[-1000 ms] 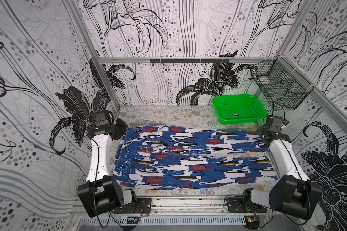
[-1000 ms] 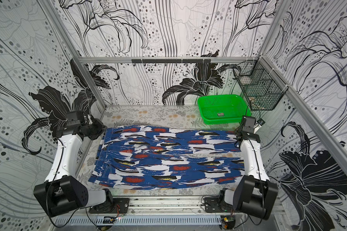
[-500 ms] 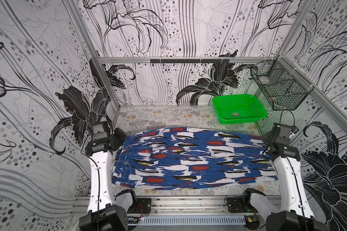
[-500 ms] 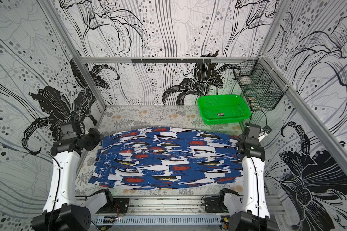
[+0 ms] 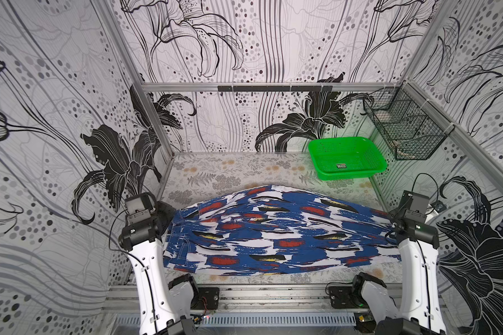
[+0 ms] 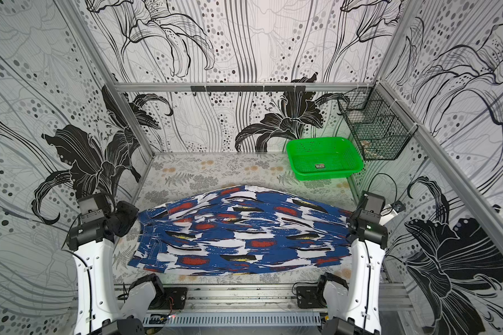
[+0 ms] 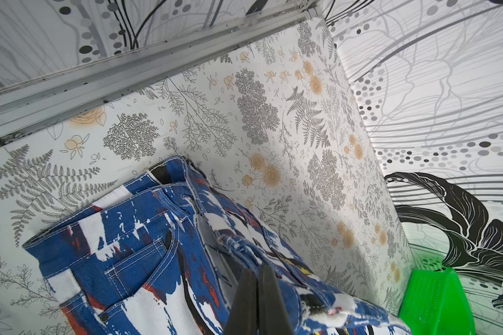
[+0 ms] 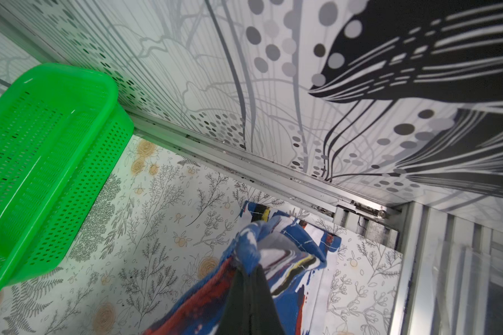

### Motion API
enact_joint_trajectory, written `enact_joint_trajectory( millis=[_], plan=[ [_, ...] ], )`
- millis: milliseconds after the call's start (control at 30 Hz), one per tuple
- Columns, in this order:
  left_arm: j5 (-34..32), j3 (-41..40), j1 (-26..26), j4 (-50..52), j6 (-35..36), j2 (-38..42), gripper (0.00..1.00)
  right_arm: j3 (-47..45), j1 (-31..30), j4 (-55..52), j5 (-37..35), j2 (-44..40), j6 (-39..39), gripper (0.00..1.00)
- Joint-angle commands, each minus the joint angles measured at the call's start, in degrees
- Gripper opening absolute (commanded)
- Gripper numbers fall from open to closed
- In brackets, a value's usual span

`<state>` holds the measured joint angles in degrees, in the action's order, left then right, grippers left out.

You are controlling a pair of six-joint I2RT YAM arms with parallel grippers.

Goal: Roll up the long pants
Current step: Fold the long pant at the center of the board.

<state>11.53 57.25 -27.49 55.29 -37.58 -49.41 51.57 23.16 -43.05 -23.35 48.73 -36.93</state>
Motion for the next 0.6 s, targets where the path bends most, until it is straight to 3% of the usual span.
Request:
enact_joint_trajectory(
  millis=[0,300,567],
  plan=[
    [-1.61,-0.96,-1.2,-0.71,-1.21,1.57,0.0,-1.87,1.8,0.37,-0.82,-1.97,-2.28,0.0],
    [3.33,-5.08,-6.9,-2.99,-4.51,1.98,0.0,-3.52,4.4,1.58,2.83,-4.29,-3.55,0.0],
    [7.45,-4.87,-16.37,-5.8,-10.0,-1.82,0.0,-1.3,10.97,3.7,10.89,3.82,-8.49,0.0]
  ],
)
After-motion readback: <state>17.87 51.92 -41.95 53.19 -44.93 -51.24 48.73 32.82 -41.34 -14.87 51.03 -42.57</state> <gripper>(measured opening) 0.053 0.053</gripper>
